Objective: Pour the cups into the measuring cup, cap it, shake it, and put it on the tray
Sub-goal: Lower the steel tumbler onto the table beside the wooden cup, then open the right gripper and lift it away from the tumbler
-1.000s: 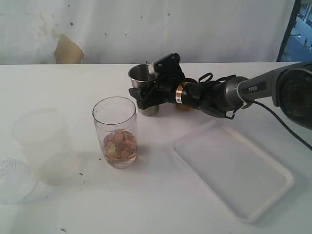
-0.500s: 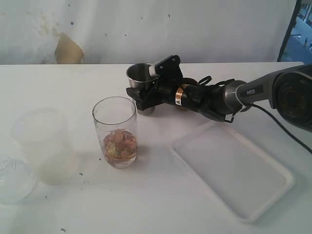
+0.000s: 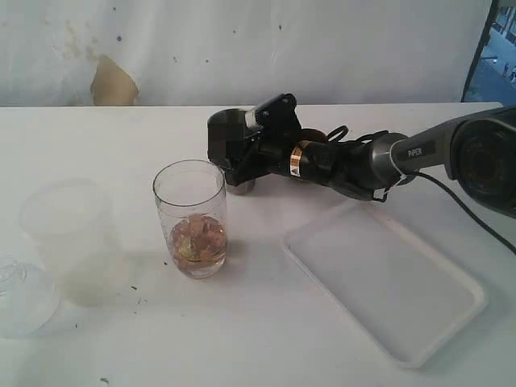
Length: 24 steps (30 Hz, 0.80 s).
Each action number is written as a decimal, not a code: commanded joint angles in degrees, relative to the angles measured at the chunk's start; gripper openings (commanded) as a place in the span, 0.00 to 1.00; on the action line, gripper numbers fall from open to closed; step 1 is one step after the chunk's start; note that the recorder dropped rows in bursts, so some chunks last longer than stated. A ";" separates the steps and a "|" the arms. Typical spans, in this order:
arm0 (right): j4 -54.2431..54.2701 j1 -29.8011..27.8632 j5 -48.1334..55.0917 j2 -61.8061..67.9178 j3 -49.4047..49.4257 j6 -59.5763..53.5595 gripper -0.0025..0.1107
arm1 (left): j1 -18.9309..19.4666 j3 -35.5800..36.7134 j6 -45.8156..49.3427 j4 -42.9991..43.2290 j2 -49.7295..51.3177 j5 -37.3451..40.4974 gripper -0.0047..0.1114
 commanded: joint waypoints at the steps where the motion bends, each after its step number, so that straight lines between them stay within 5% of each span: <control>1: -0.03 -0.27 -1.40 -0.29 -0.45 1.29 0.70 | -0.19 0.25 -0.11 -0.11 -0.21 -0.55 0.04; 5: -0.03 -0.27 0.83 -0.29 -0.45 1.29 0.84 | -0.19 0.25 -0.11 -0.11 -0.21 -0.55 0.04; 13: -1.47 -0.27 1.41 -0.39 -0.45 1.29 0.84 | -0.19 0.25 -0.01 -0.11 -0.21 -0.55 0.04; 17: -20.81 -0.27 1.41 -3.25 -0.45 7.82 0.84 | -0.19 0.25 -0.01 -0.11 -0.21 -0.55 0.04; 24: -21.90 -3.22 1.71 -5.59 -0.45 14.20 0.84 | -0.19 0.25 -0.01 -0.11 -0.21 -0.55 0.04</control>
